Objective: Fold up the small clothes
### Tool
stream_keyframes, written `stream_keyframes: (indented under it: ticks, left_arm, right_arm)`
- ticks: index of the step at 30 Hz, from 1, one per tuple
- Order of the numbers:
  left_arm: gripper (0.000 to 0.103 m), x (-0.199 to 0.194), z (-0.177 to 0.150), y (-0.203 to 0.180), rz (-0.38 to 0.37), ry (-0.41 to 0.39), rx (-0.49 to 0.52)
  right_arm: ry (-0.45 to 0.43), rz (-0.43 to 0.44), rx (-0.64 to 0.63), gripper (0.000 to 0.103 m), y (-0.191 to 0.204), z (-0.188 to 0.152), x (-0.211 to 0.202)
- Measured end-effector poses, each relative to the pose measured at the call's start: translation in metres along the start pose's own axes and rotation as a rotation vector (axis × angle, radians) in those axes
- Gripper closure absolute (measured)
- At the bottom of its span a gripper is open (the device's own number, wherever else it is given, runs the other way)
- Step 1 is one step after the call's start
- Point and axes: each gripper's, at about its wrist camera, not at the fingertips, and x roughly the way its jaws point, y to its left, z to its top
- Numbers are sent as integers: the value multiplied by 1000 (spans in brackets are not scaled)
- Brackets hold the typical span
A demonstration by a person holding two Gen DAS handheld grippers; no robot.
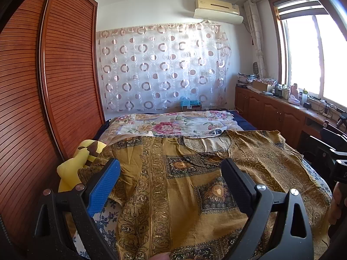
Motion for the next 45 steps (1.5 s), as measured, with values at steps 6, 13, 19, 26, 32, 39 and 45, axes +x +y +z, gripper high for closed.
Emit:
stream_keyframes:
  ticks: [6, 13, 19, 26, 32, 39, 45]
  left_arm:
    - [8, -1, 0, -1, 0, -3, 0]
    - [8, 9, -7, -2, -1, 24, -10]
    - [8, 34, -22, 11, 25, 78, -1]
    - [8, 58, -41, 47, 41, 137, -4]
    - [8, 69, -50, 93, 39, 178, -57]
    - [8, 84, -62, 139, 42, 245, -79]
    - [17, 110, -78, 161, 0, 330, -109]
  right_arm:
    - [-4, 4, -3, 0, 1, -1, -1]
    - [15, 20, -1, 0, -3, -6, 9]
    - [117, 57, -22, 0, -3, -18, 47]
    - [251, 71, -63, 0, 5, -25, 93]
    - [300, 96, -26, 0, 6, -23, 109]
    - [364, 82, -104, 0, 12, -30, 117]
    - [386, 114, -106, 0, 13, -33, 118]
